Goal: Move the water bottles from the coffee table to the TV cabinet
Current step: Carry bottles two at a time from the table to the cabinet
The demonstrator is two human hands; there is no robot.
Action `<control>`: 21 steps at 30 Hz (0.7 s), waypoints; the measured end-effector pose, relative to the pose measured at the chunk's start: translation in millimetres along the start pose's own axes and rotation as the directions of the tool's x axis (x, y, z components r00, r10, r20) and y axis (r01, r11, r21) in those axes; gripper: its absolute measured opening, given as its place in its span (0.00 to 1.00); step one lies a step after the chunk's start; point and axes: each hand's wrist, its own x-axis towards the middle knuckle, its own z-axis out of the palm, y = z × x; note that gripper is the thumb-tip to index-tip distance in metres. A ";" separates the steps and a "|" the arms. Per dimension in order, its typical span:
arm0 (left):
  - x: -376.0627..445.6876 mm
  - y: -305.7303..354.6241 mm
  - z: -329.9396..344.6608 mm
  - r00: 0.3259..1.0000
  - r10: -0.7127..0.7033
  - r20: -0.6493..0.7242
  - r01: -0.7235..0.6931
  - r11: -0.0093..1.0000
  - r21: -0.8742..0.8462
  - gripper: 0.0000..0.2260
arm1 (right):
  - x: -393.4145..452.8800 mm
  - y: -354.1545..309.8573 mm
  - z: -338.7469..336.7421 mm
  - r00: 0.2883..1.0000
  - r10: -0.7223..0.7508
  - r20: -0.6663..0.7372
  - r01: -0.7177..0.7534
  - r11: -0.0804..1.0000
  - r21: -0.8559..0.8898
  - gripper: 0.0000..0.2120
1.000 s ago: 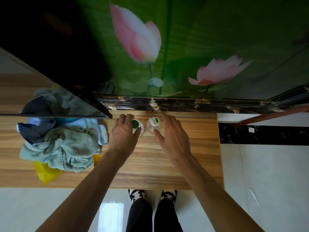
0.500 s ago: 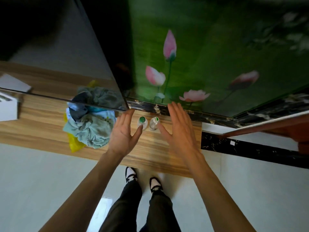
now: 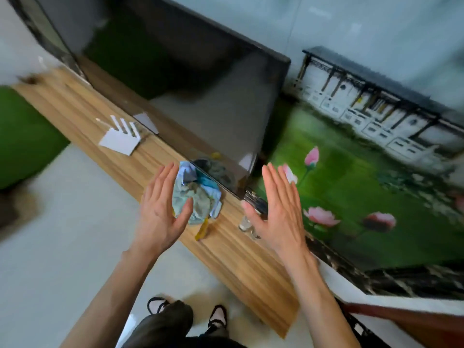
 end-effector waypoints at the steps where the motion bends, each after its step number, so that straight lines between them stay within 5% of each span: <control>1: 0.0 -1.5 -8.7 1.000 0.000 -0.026 0.001 1.000 0.015 0.32 | 7.2 -6.6 -0.5 1.000 -0.012 -0.019 0.013 1.000 0.014 0.40; 10: -45.0 -80.4 -168.6 0.924 -0.220 -0.314 0.290 0.937 0.197 0.32 | 79.6 -190.0 29.9 0.926 -0.375 0.031 0.363 0.912 0.191 0.39; 21: -178.3 -193.2 -347.4 0.691 -0.379 -0.616 0.608 0.765 0.212 0.30 | 85.2 -462.1 107.1 0.694 -0.719 -0.023 0.680 0.646 0.347 0.38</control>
